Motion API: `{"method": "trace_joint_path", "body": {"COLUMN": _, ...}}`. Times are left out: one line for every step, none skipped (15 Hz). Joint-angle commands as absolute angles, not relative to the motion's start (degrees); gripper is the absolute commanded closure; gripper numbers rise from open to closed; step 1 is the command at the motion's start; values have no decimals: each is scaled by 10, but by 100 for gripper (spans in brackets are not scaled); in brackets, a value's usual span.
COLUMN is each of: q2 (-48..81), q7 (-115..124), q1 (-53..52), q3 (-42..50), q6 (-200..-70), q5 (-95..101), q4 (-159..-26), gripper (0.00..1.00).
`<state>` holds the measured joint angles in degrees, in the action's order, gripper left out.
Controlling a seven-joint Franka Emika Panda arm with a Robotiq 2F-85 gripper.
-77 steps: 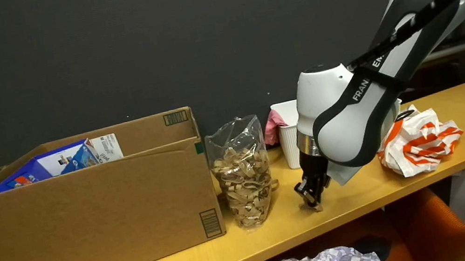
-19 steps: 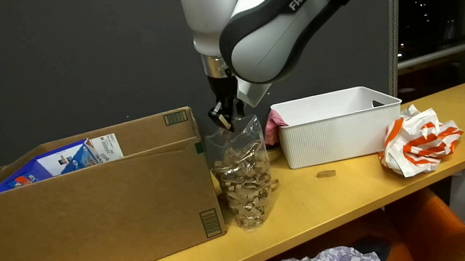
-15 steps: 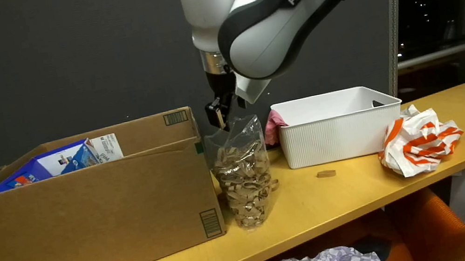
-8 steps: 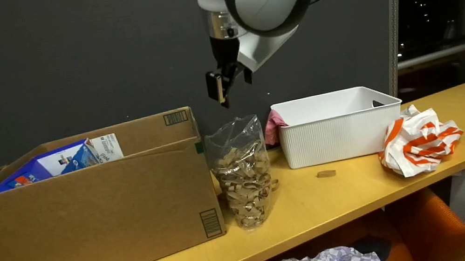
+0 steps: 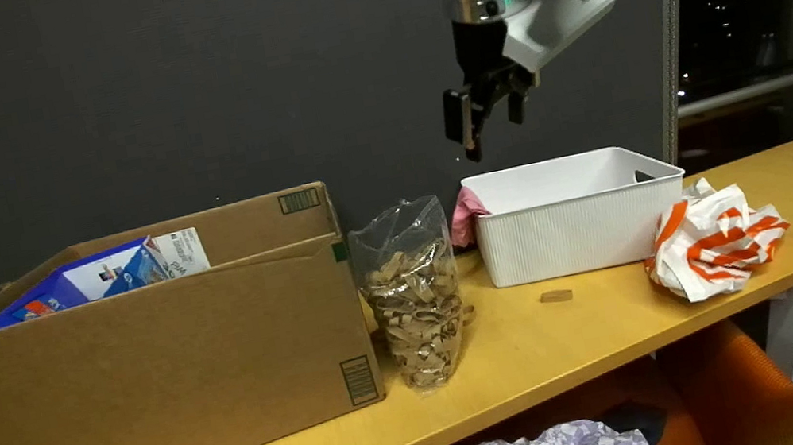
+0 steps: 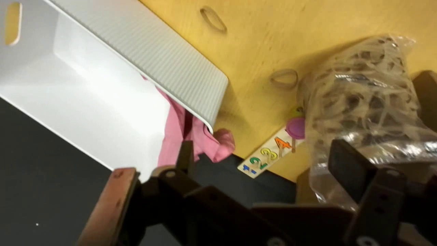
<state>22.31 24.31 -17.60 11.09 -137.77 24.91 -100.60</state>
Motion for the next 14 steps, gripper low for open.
{"method": "trace_joint_path", "body": {"q2": 196, "q7": 202, "q1": -102, "q3": 84, "q6": -1402, "q5": 206, "q4": -1084, "gripper": 0}}
{"method": "trace_joint_path", "body": {"q2": 204, "q7": 184, "q1": -83, "q3": 81, "q6": -1404, "q5": 190, "q4": -1091, "gripper": 0}}
{"method": "trace_joint_path", "body": {"q2": 220, "q7": 165, "q1": -62, "q3": 81, "q6": -1415, "q5": 177, "q4": -1092, "gripper": 0}}
{"method": "trace_joint_path", "body": {"q2": 234, "q7": 147, "q1": -46, "q3": 80, "q6": -1427, "q5": 168, "q4": -1093, "gripper": 0}}
{"method": "trace_joint_path", "body": {"q2": 253, "q7": 132, "q1": -33, "q3": 81, "q6": -1433, "q5": 159, "q4": -1085, "gripper": 0}}
{"method": "trace_joint_path", "body": {"q2": 272, "q7": 121, "q1": -22, "q3": 82, "q6": -1445, "q5": 154, "q4": -1079, "gripper": 0}}
{"method": "trace_joint_path", "body": {"q2": 293, "q7": 113, "q1": -14, "q3": 81, "q6": -1454, "q5": 150, "q4": -1069, "gripper": 0}}
{"method": "trace_joint_path", "body": {"q2": 313, "q7": 104, "q1": -8, "q3": 79, "q6": -1464, "q5": 145, "q4": -1059, "gripper": 0}}
{"method": "trace_joint_path", "body": {"q2": 336, "q7": 99, "q1": -7, "q3": 78, "q6": -1476, "q5": 144, "q4": -1048, "gripper": 0}}
{"method": "trace_joint_path", "body": {"q2": 356, "q7": 96, "q1": -7, "q3": 74, "q6": -1478, "q5": 139, "q4": -1038, "gripper": 0}}
{"method": "trace_joint_path", "body": {"q2": 377, "q7": 97, "q1": -9, "q3": 73, "q6": -1481, "q5": 137, "q4": -1027, "gripper": 0}}
{"method": "trace_joint_path", "body": {"q2": 393, "q7": 98, "q1": -15, "q3": 74, "q6": -1486, "q5": 140, "q4": -1019, "gripper": 0}}
{"method": "trace_joint_path", "body": {"q2": 408, "q7": 98, "q1": -19, "q3": 74, "q6": -1490, "q5": 142, "q4": -1011, "gripper": 0}}
{"method": "trace_joint_path", "body": {"q2": 419, "q7": 95, "q1": -21, "q3": 76, "q6": -1503, "q5": 146, "q4": -1004, "gripper": 0}}
